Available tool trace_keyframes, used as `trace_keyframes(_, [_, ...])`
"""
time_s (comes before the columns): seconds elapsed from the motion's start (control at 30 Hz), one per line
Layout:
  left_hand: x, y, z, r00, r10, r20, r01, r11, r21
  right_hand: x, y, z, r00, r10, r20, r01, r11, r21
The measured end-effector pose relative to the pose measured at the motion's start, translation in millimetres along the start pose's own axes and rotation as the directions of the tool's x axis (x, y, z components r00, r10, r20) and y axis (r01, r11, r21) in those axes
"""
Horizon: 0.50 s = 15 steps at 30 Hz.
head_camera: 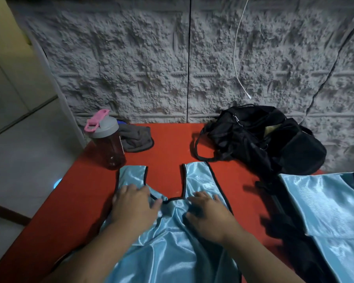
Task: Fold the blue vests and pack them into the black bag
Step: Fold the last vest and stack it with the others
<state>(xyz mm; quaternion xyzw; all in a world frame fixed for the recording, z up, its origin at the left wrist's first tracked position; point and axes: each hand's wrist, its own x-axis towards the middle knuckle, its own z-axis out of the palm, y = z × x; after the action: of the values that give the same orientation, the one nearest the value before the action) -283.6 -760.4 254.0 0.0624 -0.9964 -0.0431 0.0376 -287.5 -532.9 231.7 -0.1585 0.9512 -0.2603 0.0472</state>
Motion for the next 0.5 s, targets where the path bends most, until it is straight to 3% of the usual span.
trace_keyframes(0.07, [15, -9, 8, 0.995, -0.004, -0.096, -0.007, 0.993, -0.117, 2, -2, -3, 0.993, 0.051, -0.111, -0.050, 0.999, 0.010])
trace_keyframes(0.13, [28, -18, 19, 0.998, -0.013, 0.066, 0.023, 0.988, -0.151, 2, 0, 1, 0.989, 0.120, -0.082, -0.125, 0.991, -0.054])
trace_keyframes(0.23, [43, -23, 34, 0.958, 0.073, 0.277, -0.041, 0.992, -0.117, 0, 6, 8, 0.966, 0.258, 0.025, -0.250, 0.951, -0.180])
trace_keyframes(0.3, [50, -23, 33, 0.951, 0.109, 0.290, -0.075, 0.989, -0.126, -1, 6, 7, 0.949, 0.313, 0.044, -0.299, 0.933, -0.199])
trace_keyframes(0.4, [60, -25, 32, 0.956, 0.054, 0.289, -0.022, 0.993, -0.112, -2, 9, 5, 0.929, 0.368, 0.031, -0.353, 0.909, -0.221])
trace_keyframes(0.5, [63, -30, 39, 0.976, 0.019, 0.216, 0.003, 0.995, -0.099, -1, 15, 3, 0.917, 0.398, 0.019, -0.383, 0.894, -0.232])
